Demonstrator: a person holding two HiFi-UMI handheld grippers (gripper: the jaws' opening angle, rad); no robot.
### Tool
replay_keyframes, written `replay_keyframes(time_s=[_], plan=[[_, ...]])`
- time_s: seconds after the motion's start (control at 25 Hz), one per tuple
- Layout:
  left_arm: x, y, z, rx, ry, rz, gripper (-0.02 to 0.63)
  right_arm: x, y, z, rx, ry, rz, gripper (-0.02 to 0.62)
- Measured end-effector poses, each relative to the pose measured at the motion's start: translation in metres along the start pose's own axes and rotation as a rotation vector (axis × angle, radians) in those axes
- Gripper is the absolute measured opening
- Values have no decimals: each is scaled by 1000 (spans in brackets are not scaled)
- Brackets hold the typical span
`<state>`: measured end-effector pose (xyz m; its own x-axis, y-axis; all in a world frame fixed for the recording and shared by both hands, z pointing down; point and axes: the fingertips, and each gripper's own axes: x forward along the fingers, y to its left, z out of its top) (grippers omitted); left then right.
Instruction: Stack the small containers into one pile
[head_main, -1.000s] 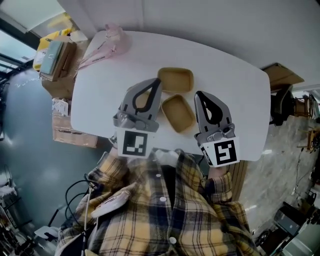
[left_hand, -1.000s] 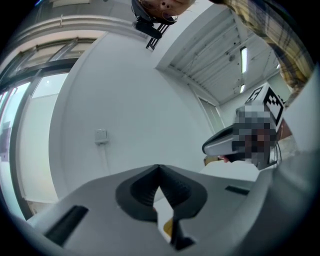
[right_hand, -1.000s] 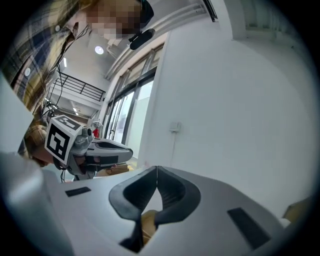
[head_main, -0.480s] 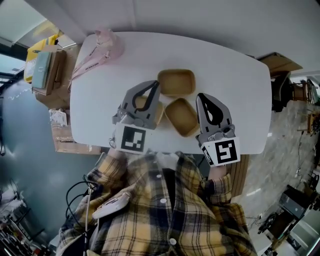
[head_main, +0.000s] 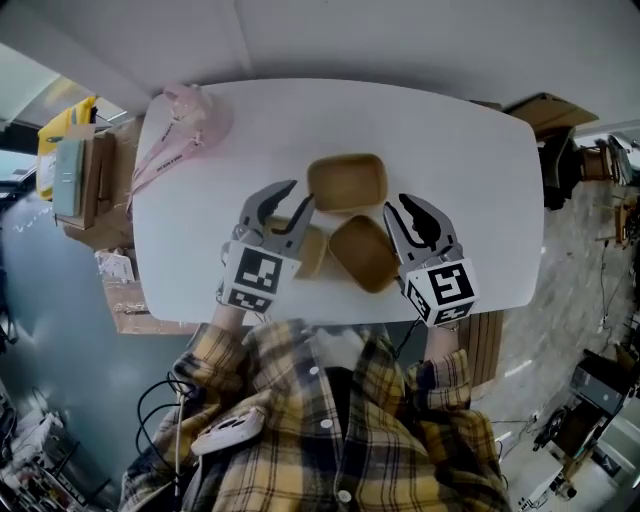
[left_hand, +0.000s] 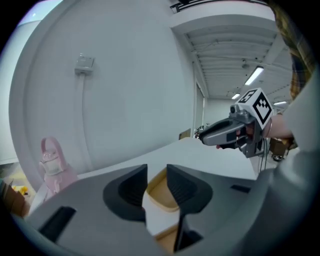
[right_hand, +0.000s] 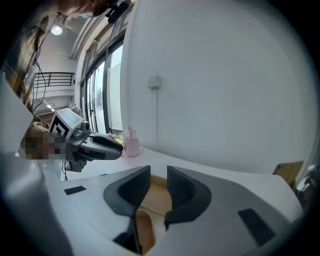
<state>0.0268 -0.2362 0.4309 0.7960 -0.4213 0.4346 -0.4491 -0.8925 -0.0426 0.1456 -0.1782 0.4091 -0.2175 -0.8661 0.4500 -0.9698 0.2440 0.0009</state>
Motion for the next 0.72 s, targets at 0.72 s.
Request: replay_keyframes(time_s=[0.72], plan=[[77,18,-94,-193,377,-159,129,86,-51,-102,231,339,-52,144]])
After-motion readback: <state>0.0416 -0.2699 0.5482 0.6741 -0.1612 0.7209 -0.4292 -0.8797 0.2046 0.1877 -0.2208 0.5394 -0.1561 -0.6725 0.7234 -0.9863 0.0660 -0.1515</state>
